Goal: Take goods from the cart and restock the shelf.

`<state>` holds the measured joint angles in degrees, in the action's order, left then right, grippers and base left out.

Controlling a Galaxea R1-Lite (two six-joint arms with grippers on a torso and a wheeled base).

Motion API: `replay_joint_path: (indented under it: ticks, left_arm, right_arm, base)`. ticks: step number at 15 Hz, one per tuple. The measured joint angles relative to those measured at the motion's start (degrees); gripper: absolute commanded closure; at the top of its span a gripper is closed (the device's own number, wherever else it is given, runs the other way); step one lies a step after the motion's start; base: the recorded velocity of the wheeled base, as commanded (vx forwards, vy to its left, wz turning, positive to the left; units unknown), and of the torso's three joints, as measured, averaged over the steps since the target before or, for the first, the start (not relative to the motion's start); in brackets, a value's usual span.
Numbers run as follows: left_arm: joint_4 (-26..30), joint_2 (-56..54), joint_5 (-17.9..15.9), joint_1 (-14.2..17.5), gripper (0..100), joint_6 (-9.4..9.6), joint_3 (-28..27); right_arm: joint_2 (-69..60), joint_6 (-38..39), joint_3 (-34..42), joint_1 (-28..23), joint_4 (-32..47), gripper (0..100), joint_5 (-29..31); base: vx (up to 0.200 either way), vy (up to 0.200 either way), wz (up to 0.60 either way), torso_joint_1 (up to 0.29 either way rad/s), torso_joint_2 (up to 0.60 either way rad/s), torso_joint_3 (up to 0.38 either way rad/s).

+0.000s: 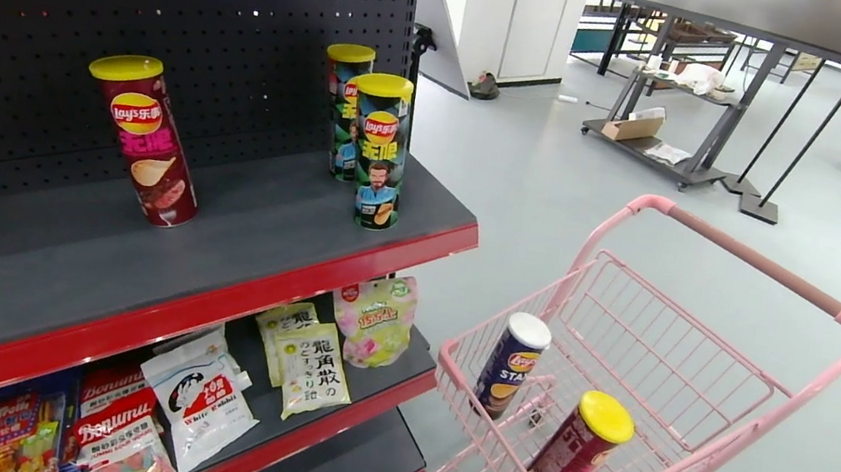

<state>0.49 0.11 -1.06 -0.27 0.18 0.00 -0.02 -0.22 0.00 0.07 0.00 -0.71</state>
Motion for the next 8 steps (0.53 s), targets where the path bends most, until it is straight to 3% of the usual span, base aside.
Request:
replay_joint_path:
  ticks: [8]
  left_arm:
    - [0.0, 0.0, 0.0, 0.0, 0, 0.0, 0.0]
  right_arm:
    - [0.0, 0.0, 0.0, 0.0, 0.0, 0, 0.0]
  base:
    - [0.0, 0.0, 0.0, -0.146, 0.37, 0.225]
